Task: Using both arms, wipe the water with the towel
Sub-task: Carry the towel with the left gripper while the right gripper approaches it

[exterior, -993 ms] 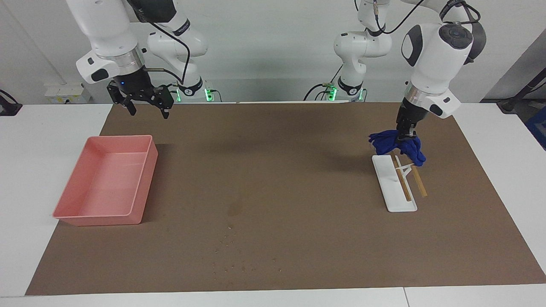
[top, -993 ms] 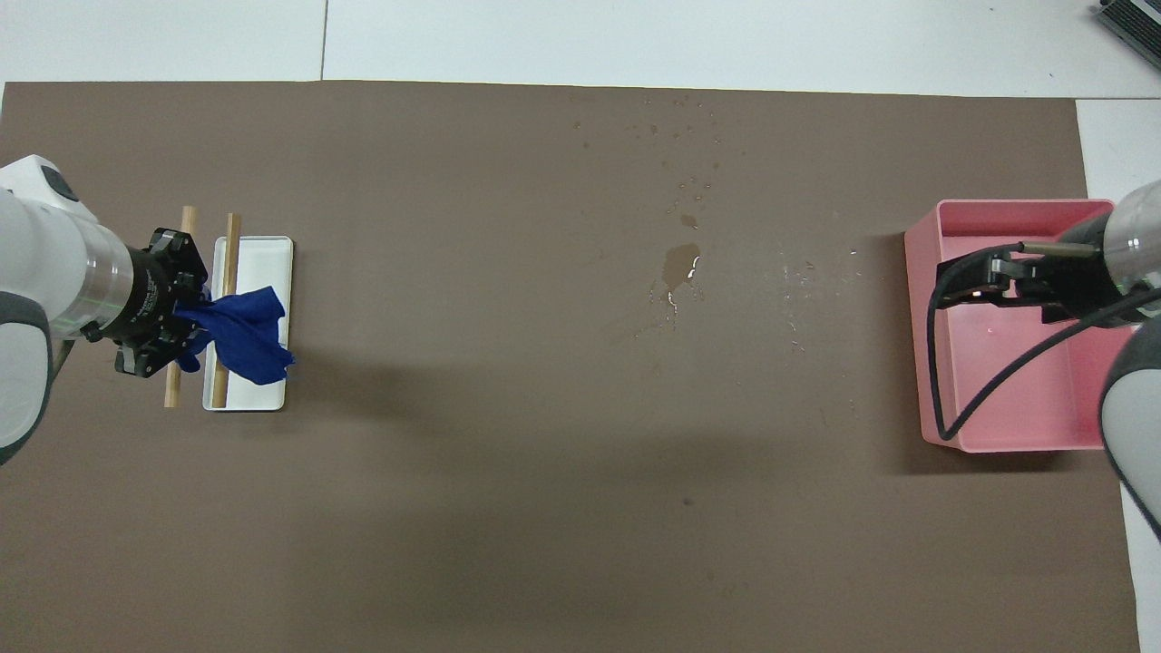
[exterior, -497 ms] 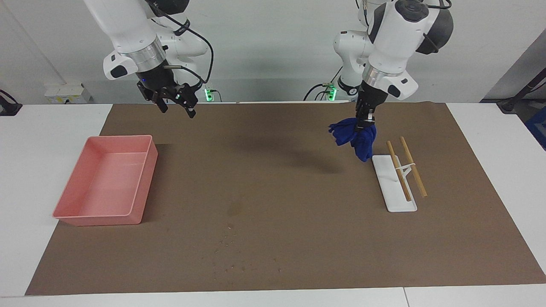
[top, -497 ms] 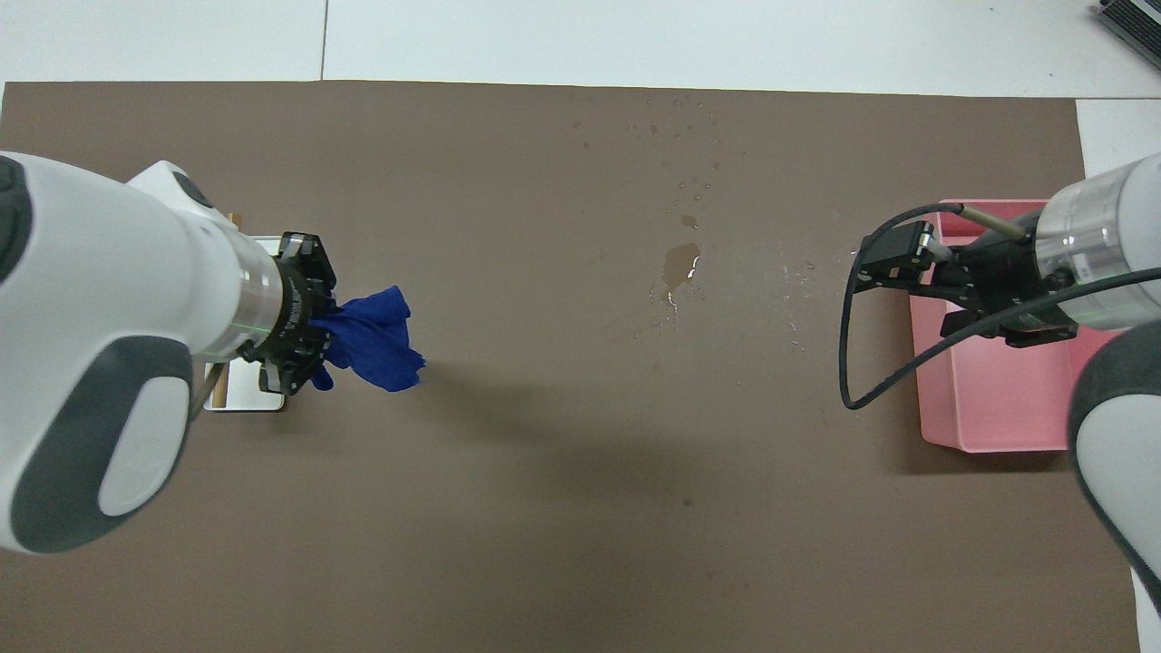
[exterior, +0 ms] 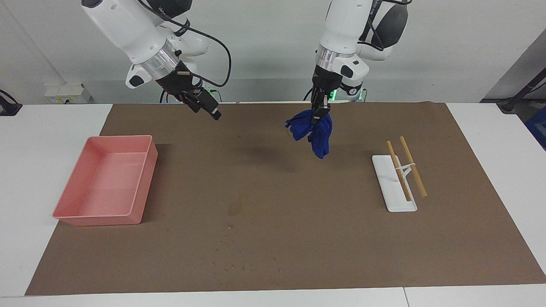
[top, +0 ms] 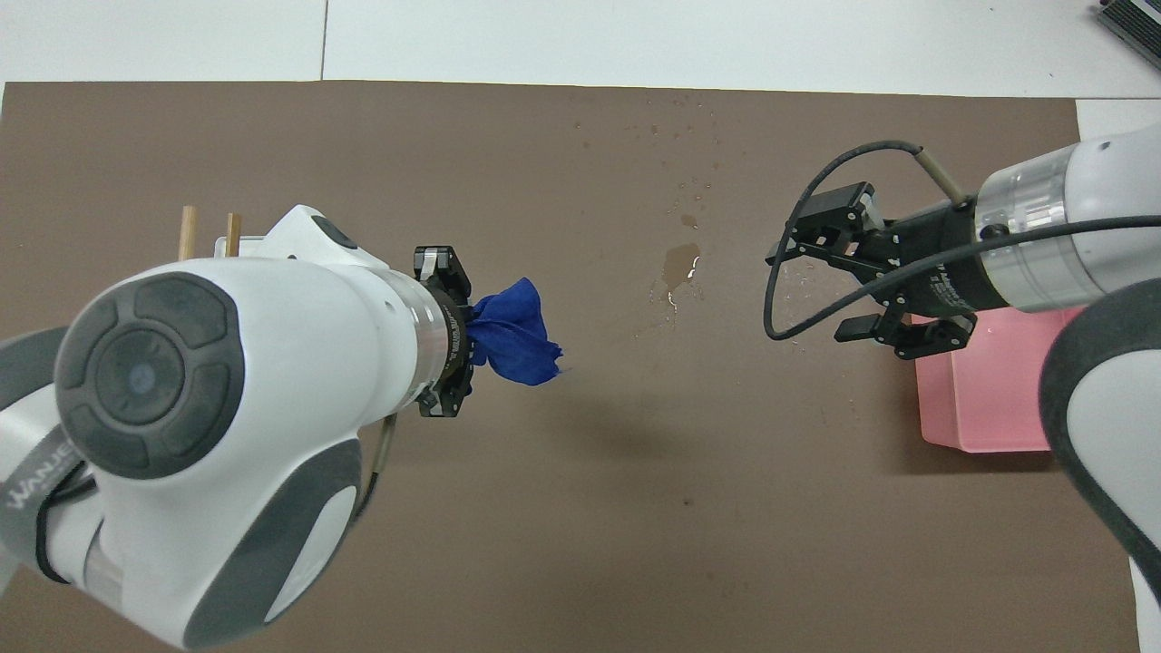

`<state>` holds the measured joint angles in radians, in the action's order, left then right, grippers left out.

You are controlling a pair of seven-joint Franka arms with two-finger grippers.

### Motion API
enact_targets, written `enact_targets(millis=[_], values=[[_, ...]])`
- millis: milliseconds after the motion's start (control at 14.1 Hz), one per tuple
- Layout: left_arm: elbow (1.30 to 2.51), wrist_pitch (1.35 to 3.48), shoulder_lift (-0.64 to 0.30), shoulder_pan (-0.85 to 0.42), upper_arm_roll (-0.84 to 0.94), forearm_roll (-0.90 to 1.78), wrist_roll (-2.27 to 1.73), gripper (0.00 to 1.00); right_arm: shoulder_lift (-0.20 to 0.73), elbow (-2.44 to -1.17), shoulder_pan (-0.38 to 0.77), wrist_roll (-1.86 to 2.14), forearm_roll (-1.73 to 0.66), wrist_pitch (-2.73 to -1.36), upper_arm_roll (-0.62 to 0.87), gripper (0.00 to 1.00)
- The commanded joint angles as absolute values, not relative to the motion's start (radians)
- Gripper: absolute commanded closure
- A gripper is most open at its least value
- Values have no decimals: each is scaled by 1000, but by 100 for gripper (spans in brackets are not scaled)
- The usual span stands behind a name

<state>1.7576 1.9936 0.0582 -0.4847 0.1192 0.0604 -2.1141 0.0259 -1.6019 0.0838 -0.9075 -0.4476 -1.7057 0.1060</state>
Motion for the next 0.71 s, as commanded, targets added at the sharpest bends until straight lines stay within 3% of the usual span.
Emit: enact_targets(millis=[0, 213, 426, 639], values=[[1678, 2014, 29, -544, 115, 68, -2259, 100, 70, -1580, 89, -1064, -523, -1726, 109, 0], [1619, 2042, 14, -555, 165, 64, -2361, 100, 107, -1562, 132, -1225, -563, -1776, 107, 2], [1580, 2054, 2, -554, 204, 58, -2405, 100, 187, -1499, 146, -1342, -603, -1760, 107, 2], [1572, 2146, -12, -554, 209, 58, -2445, 100, 202, -1506, 169, -1365, -644, -1749, 107, 2]])
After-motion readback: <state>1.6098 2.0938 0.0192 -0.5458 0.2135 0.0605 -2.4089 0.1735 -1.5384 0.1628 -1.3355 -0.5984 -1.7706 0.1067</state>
